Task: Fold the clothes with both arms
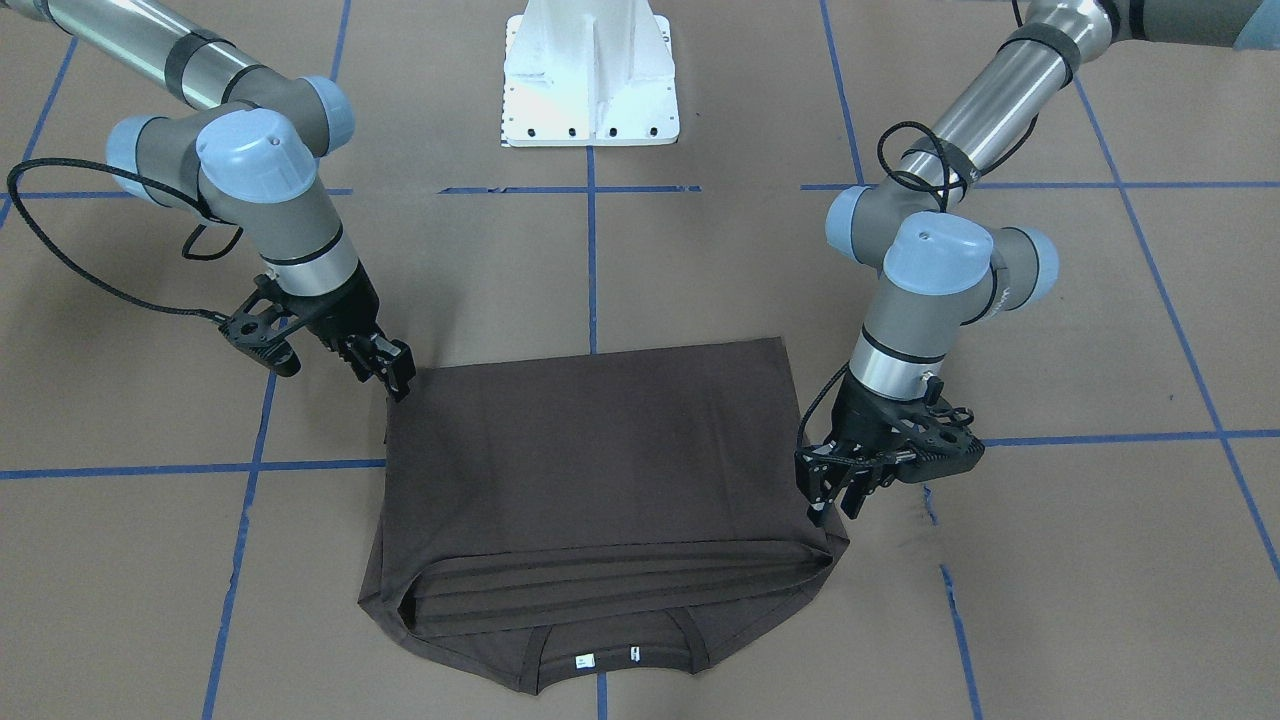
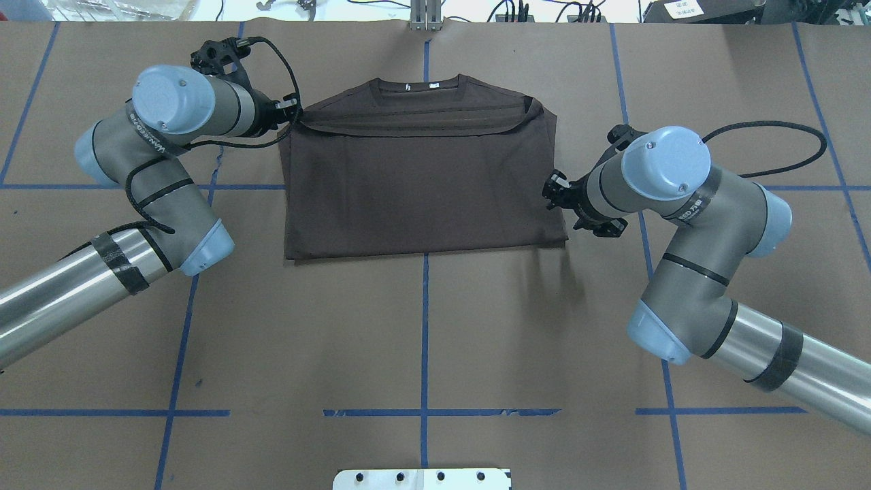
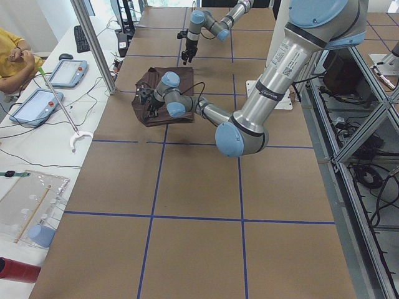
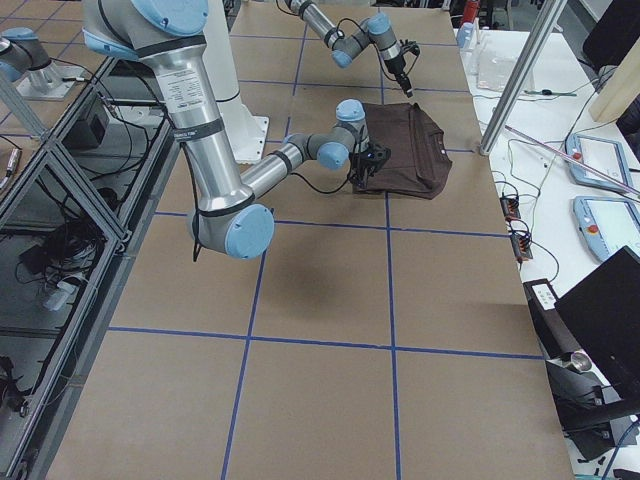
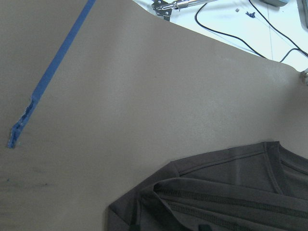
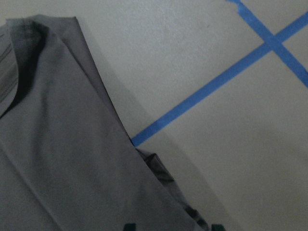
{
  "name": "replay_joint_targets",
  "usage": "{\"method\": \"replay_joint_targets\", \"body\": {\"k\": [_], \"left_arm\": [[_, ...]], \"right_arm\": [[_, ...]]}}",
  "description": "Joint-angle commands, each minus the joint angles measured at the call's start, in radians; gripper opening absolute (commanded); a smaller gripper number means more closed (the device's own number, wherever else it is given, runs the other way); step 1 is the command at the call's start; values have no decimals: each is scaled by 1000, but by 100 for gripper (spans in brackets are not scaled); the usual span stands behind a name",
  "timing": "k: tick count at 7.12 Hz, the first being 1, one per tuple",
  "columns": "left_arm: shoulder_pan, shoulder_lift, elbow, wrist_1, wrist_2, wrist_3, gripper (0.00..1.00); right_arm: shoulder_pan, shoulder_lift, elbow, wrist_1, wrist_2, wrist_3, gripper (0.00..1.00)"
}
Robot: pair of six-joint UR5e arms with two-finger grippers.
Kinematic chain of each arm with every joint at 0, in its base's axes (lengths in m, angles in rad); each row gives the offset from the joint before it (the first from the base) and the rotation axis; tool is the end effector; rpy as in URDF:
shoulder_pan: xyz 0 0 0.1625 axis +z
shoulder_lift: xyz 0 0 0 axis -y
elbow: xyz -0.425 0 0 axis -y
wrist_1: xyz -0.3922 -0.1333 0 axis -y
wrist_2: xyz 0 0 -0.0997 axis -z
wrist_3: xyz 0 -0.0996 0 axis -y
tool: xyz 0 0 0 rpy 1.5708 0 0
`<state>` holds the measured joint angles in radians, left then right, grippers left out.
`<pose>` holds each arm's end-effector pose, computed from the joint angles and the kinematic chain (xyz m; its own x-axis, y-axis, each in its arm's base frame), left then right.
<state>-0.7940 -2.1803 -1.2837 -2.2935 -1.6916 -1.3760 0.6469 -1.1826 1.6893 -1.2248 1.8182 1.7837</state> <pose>0.4398 -0.6205 0.3501 0.4680 -0.2020 -0.8603 0.5548 0.8249 0.1081 -0.4467 -0.4739 0.3540 0.4208 0.5746 0.7020 -0.5383 0.7810 -0.3166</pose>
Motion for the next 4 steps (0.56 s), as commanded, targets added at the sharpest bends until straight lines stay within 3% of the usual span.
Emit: {"method": "replay_joint_targets", "body": {"k": [1, 4], "left_arm": [[1, 4, 3, -1, 3, 3, 50], [2, 5, 4, -1, 4, 3, 50]], "right_arm": [[-30, 1, -8, 1, -11, 17, 58], [-32, 9, -51, 1, -40, 16, 59]]}}
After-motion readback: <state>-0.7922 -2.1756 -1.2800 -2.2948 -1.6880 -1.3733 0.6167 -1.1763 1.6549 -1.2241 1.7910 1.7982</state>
